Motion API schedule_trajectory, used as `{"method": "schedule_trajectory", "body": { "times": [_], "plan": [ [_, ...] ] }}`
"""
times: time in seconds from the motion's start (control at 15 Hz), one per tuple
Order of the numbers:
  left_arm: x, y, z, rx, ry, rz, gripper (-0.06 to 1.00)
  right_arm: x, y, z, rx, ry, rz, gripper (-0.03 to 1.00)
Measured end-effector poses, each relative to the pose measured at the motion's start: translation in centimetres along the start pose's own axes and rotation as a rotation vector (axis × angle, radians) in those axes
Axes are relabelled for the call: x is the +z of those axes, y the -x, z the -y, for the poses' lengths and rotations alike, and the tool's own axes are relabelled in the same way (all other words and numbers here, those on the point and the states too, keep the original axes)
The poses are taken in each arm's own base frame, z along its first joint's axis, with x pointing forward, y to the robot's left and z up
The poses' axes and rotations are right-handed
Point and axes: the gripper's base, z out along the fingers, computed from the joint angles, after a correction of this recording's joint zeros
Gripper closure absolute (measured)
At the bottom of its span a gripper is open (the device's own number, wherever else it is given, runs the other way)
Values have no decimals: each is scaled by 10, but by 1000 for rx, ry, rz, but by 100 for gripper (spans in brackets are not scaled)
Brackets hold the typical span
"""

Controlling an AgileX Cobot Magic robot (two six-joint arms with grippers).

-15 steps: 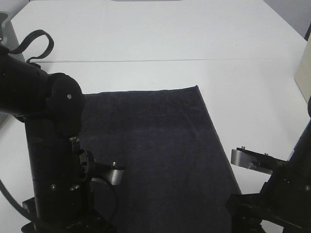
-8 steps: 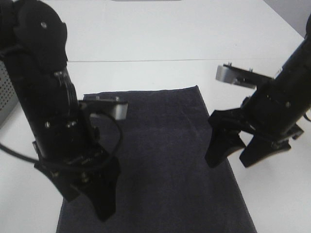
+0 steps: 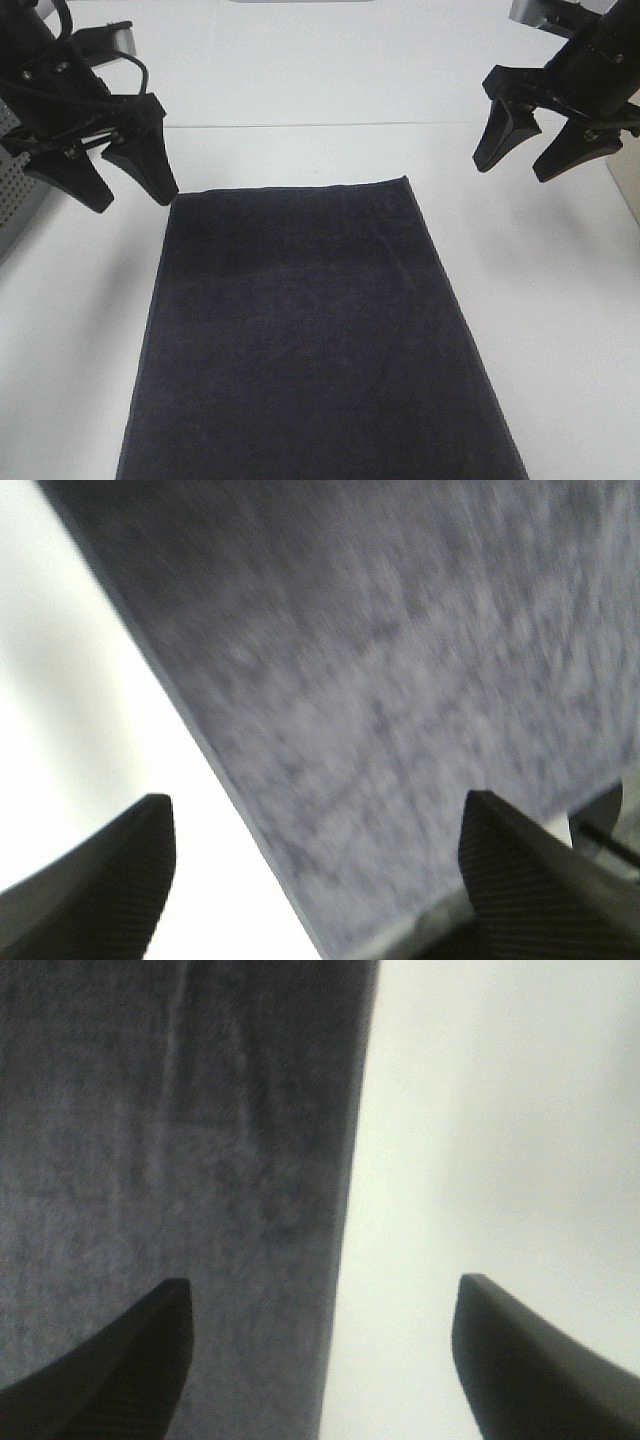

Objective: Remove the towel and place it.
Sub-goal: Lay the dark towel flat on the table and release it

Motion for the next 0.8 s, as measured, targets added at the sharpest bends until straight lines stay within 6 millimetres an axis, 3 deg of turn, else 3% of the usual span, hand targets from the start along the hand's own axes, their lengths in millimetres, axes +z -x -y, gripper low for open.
{"method": "schedule_trajectory", "body": {
  "times": [0.13, 0.27, 0.4, 0.53, 0.67, 0.8],
  "plan": [
    [4, 14, -21, -34, 16, 22, 17, 11, 12, 19, 63, 1, -9, 27],
    [14, 18, -31, -23, 60, 14, 15, 22, 13, 21, 92, 10, -42, 24],
    [18, 25, -40, -29, 83, 48, 14, 26, 21, 21, 75, 24, -85, 15],
    [24, 38, -59, -70, 74, 81, 14, 33, 45, 25, 35, 48, -140, 12],
    [38, 55, -78, -82, 67, 96, 14, 50, 83, 33, -22, 74, -94, 11],
    [58, 75, -88, -85, 54, 129, 14, 77, 106, 38, -26, 133, -66, 11]
  ]
}}
